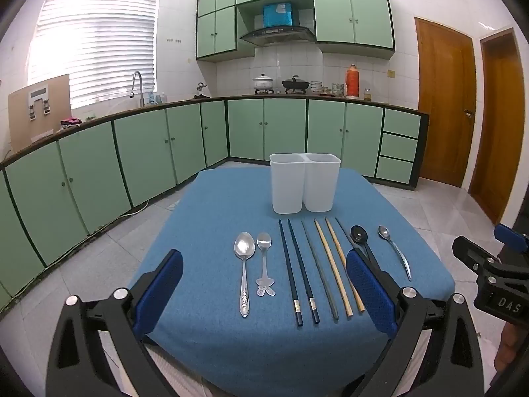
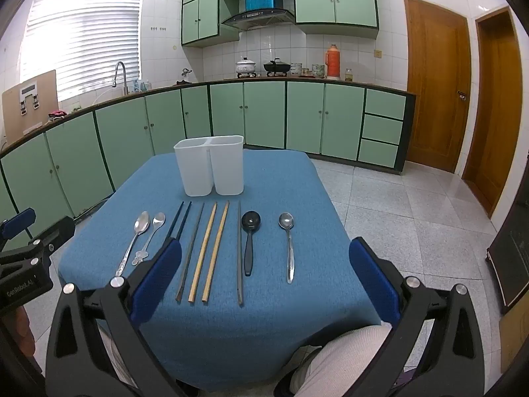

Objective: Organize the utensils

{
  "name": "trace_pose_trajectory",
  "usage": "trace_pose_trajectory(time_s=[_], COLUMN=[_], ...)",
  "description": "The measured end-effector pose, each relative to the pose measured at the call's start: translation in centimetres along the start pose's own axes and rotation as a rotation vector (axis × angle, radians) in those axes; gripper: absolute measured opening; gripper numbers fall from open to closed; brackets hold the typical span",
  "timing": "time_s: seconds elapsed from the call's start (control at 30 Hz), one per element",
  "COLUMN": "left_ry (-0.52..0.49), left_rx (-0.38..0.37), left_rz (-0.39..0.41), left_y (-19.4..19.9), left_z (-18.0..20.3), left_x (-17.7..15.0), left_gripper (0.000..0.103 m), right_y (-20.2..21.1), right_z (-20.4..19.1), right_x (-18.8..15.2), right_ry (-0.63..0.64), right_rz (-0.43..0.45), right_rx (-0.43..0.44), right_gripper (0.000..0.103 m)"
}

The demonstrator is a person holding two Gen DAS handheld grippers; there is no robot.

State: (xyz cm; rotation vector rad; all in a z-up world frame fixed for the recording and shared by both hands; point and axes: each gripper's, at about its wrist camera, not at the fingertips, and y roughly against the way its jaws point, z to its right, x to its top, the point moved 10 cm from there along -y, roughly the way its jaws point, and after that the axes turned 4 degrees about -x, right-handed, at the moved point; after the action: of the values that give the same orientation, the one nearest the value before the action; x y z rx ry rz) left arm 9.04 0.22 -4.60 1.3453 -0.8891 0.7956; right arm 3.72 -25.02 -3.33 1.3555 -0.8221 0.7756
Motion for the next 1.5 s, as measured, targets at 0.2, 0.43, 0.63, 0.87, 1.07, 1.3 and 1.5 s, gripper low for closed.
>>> trace_pose_trajectory(time_s=[0.2, 0.43, 0.63, 0.87, 1.07, 1.3, 1.5], left_ry=[-0.003, -0.006, -0.007, -0.009, -0.007, -0.006, -0.007], left_rx=[0.003, 0.006, 0.007, 0.008, 0.008, 0.009, 0.01], left_rz=[-0.001, 0.001, 0.002, 0.002, 0.002, 0.004, 0.003], left_y=[0.29, 0.32, 0.36, 0.37, 0.36, 0.55, 0.55], left_z=[0.0, -0.06, -0.03, 0.02, 0.0, -0.23, -0.2], left_x=[0.03, 0.11, 0.15, 0.14, 0.14, 0.18, 0.17], left_gripper=[0.097, 0.097, 0.097, 0.097, 0.097, 0.097, 0.097], right_y=[0.03, 0.03, 0.05, 0.03, -0.04, -0.11, -0.09], right_z=[0.01, 0.03, 0.04, 0.05, 0.01, -0.02, -0.02], right_x=[-0.01, -0.01, 0.0, -0.01, -0.04, -0.05, -0.05], right_ry=[0.0, 0.0, 0.0, -0.001, 0.001, 0.001, 0.0], right_rz=[0.001, 0.001, 0.001, 0.001, 0.001, 0.002, 0.001], right_rx=[0.001, 0.0, 0.001, 0.0, 0.001, 0.0, 0.0], right_gripper=[0.098, 0.098, 0.098, 0.098, 0.098, 0.098, 0.098])
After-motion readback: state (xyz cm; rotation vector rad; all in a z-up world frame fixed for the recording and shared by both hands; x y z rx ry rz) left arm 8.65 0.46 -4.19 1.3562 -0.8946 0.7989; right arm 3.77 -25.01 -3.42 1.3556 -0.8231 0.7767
